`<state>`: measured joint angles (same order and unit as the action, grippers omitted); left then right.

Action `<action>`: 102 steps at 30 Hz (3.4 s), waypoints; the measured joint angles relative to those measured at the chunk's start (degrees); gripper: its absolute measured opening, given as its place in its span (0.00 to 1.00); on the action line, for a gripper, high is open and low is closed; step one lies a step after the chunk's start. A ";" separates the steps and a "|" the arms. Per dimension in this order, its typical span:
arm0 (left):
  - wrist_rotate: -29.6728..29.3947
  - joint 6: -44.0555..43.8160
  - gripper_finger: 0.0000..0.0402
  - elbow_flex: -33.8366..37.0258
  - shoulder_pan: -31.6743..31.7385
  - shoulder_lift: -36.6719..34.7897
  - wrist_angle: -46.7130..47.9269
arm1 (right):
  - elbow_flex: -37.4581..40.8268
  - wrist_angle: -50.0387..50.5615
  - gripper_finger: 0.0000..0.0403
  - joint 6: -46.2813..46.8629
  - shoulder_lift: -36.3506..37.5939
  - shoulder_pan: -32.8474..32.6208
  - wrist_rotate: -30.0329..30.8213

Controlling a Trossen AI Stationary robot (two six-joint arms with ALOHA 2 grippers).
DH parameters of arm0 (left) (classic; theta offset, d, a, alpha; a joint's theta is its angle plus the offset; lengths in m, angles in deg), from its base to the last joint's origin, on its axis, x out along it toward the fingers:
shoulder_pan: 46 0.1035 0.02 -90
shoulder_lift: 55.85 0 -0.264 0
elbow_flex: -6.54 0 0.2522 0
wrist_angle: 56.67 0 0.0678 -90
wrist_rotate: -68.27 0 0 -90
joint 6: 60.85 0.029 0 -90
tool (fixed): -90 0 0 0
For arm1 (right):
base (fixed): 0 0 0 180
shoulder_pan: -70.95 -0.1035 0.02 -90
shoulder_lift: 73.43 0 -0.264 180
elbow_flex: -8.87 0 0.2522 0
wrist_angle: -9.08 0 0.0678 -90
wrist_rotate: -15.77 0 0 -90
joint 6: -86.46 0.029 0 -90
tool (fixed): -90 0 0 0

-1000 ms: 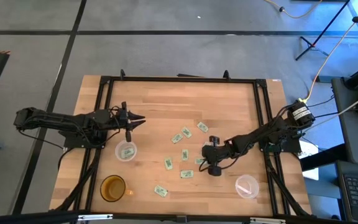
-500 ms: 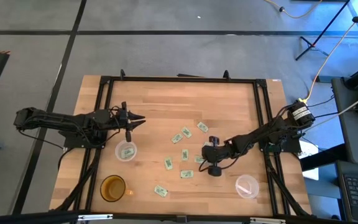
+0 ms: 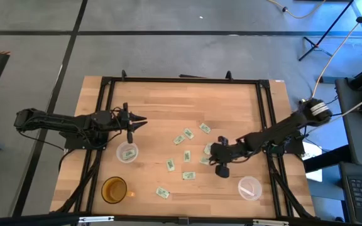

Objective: Pick and place items into bin
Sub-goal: Put the green stevia packet into the right transparent bin

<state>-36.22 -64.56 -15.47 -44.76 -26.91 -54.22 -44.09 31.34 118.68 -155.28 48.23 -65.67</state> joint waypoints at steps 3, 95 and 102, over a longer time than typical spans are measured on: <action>0.05 0.00 0.18 -0.04 0.01 0.12 1.00 | -0.26 3.24 0.00 6.76 4.47 -1.63 0.05; -4.36 1.33 0.18 0.00 0.02 0.32 0.83 | -17.68 44.22 0.16 32.00 4.64 -2.26 1.64; -4.29 0.13 0.18 0.00 0.01 0.30 1.94 | -15.72 36.75 0.16 16.00 3.49 7.22 -1.17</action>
<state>-40.51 -64.43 -15.47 -44.75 -26.61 -52.28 -59.81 68.10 134.68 -151.79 55.45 -66.84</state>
